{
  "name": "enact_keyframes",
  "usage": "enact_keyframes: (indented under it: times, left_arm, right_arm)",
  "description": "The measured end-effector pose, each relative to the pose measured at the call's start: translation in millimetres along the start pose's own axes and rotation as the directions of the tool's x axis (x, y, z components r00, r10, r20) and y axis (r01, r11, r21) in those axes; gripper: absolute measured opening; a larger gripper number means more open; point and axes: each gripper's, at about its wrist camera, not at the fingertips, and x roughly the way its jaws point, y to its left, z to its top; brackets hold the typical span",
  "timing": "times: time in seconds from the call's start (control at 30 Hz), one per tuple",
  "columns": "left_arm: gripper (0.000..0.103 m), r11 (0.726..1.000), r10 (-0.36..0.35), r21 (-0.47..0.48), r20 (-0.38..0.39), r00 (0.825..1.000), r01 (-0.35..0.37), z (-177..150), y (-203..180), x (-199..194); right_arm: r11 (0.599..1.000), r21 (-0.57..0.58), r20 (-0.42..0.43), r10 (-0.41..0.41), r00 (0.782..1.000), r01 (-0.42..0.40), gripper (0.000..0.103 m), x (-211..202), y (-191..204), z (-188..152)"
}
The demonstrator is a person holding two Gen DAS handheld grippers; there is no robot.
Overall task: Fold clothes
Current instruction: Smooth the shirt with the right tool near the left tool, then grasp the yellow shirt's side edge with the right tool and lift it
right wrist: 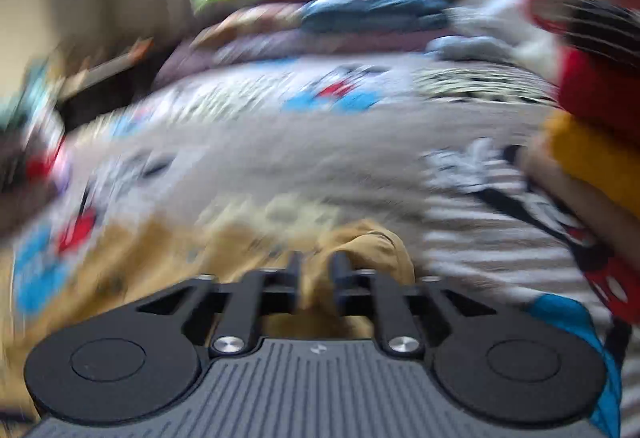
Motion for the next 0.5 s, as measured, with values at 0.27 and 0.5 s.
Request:
enact_keyframes:
  times: [0.27, 0.5]
  left_arm:
    - [0.068, 1.000, -0.014, -0.020, 0.014, 1.000, 0.014, 3, 7, -3]
    - [0.068, 1.000, -0.022, -0.015, 0.001, 1.000, 0.022, 1, 6, 2]
  right_arm:
    - [0.933, 0.361, 0.110, -0.026, 0.994, -0.015, 0.040, -25, -69, -5]
    - [0.782, 0.618, 0.052, 0.066, 0.997, -0.084, 0.041, 10, -122, -27]
